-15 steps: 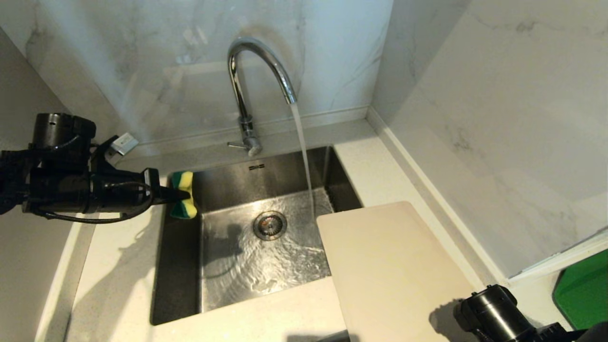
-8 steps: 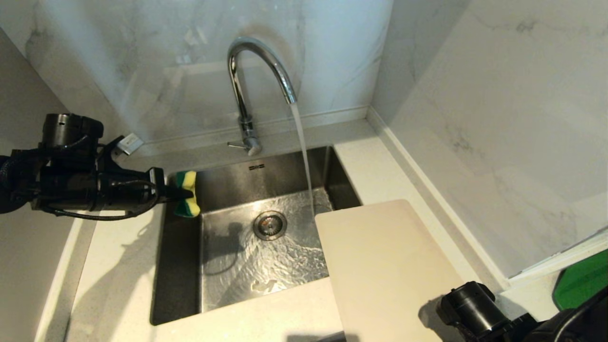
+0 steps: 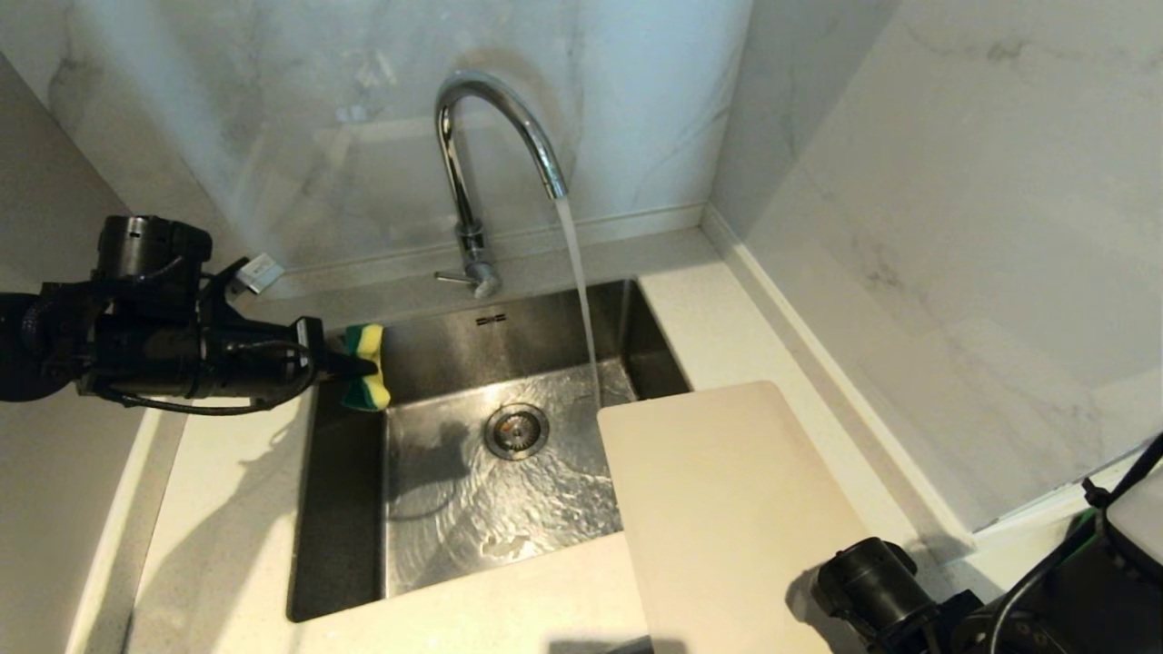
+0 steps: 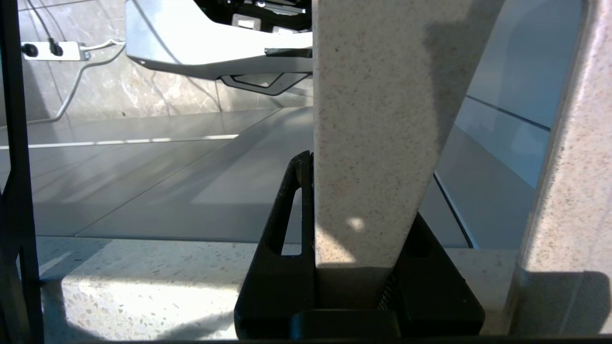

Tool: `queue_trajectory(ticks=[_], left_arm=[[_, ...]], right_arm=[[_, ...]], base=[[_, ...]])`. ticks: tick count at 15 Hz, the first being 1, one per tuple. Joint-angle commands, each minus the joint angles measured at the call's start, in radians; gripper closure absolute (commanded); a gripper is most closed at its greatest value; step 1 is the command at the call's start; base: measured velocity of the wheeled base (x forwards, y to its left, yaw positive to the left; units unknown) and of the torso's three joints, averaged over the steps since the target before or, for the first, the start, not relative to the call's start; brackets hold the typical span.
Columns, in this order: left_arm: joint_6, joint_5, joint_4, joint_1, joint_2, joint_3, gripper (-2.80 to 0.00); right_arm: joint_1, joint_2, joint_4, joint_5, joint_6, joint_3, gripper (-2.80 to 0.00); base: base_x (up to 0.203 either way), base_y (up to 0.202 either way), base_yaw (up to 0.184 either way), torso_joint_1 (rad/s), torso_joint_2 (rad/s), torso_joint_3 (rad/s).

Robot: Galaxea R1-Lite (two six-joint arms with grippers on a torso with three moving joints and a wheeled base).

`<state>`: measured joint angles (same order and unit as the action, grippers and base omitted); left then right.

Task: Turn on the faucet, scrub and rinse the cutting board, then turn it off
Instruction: Put down the cutting board

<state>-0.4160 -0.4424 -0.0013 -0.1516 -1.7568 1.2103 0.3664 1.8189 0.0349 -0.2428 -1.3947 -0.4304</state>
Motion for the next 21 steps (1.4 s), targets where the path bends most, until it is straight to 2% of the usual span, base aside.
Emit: queue_trajectory(ticks=[1, 21], left_arm=[[-0.003, -0.002, 0.000, -0.006, -0.010, 0.007, 0.00], [-0.004, -0.004, 0.000, -0.022, -0.056, 0.052, 0.00]], right_arm=[[0.000, 0.028, 0.000, -0.003, -0.009, -0.012, 0.00], [0.008, 0.155, 0.000, -0.023, -0.010, -0.054, 0.00]], base=[[0.000, 0.000, 0.000, 0.000, 0.00, 0.000], [0.000, 0.000, 0.000, 0.000, 0.00, 0.000]])
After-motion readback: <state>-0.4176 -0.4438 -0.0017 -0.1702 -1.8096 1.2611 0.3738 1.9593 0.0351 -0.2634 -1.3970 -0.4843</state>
